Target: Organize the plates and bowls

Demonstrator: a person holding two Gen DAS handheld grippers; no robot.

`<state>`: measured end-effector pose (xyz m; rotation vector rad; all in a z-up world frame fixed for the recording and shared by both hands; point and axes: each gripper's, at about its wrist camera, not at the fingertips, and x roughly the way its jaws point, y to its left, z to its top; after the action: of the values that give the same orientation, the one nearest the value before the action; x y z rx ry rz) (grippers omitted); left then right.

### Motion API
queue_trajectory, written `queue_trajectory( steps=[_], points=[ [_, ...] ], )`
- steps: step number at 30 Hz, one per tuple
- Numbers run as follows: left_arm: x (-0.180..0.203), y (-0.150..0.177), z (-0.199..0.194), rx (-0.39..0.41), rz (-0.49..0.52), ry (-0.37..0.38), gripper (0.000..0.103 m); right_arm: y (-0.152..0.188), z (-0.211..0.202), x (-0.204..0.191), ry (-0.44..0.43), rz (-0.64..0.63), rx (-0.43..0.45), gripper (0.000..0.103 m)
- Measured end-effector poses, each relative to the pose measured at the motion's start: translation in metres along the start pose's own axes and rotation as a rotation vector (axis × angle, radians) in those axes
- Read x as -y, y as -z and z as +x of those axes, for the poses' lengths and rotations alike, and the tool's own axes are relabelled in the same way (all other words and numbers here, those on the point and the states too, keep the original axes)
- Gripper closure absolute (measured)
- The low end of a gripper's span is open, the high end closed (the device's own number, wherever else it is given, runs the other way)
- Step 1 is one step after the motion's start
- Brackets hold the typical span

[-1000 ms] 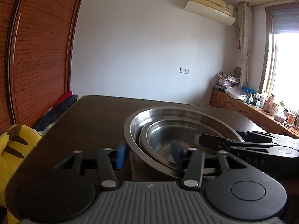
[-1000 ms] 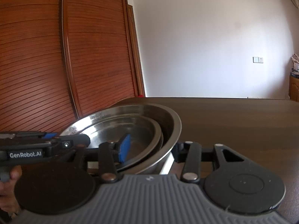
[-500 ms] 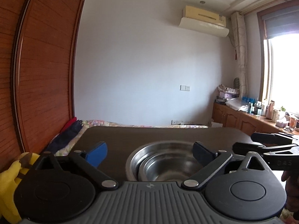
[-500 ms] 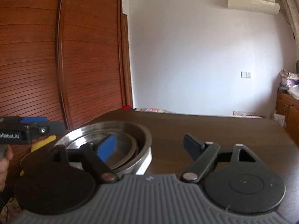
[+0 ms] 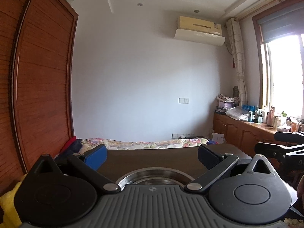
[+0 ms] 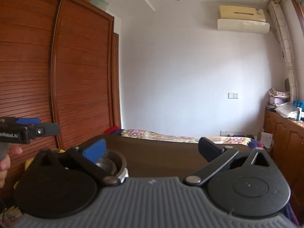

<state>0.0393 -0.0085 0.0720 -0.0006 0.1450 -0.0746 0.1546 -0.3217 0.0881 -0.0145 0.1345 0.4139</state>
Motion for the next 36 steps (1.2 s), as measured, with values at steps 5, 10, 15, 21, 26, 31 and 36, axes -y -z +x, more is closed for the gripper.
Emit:
queue_trajectory(
  steps=[5, 10, 15, 21, 26, 31, 36],
  points=[
    [0.012, -0.005, -0.005, 0.0, 0.024, -0.021, 0.0, -0.003, -0.004, 0.0, 0.049, -0.017, 0.003, 0.0],
    [0.013, -0.002, -0.012, 0.001, 0.026, -0.007, 0.0, -0.003, -0.013, 0.001, 0.079, -0.019, 0.016, 0.0],
    [0.017, 0.004, -0.017, 0.005, 0.047, -0.012, 0.0, 0.001, -0.017, -0.001, 0.097, -0.023, 0.014, 0.0],
    [0.016, 0.016, -0.02, -0.025, 0.045, -0.042, 0.0, 0.01, -0.023, 0.001, 0.131, -0.014, 0.002, 0.0],
    [0.014, 0.025, -0.018, -0.052, 0.042, -0.06, 0.0, 0.017, -0.023, 0.001, 0.156, -0.008, -0.014, 0.0],
    [0.014, 0.03, -0.013, -0.071, 0.042, -0.068, 0.0, 0.021, -0.023, -0.001, 0.18, -0.017, -0.012, 0.0],
    [0.017, 0.04, -0.007, -0.102, 0.047, -0.073, 0.0, 0.027, -0.022, 0.0, 0.194, -0.005, -0.027, 0.0]
  ],
)
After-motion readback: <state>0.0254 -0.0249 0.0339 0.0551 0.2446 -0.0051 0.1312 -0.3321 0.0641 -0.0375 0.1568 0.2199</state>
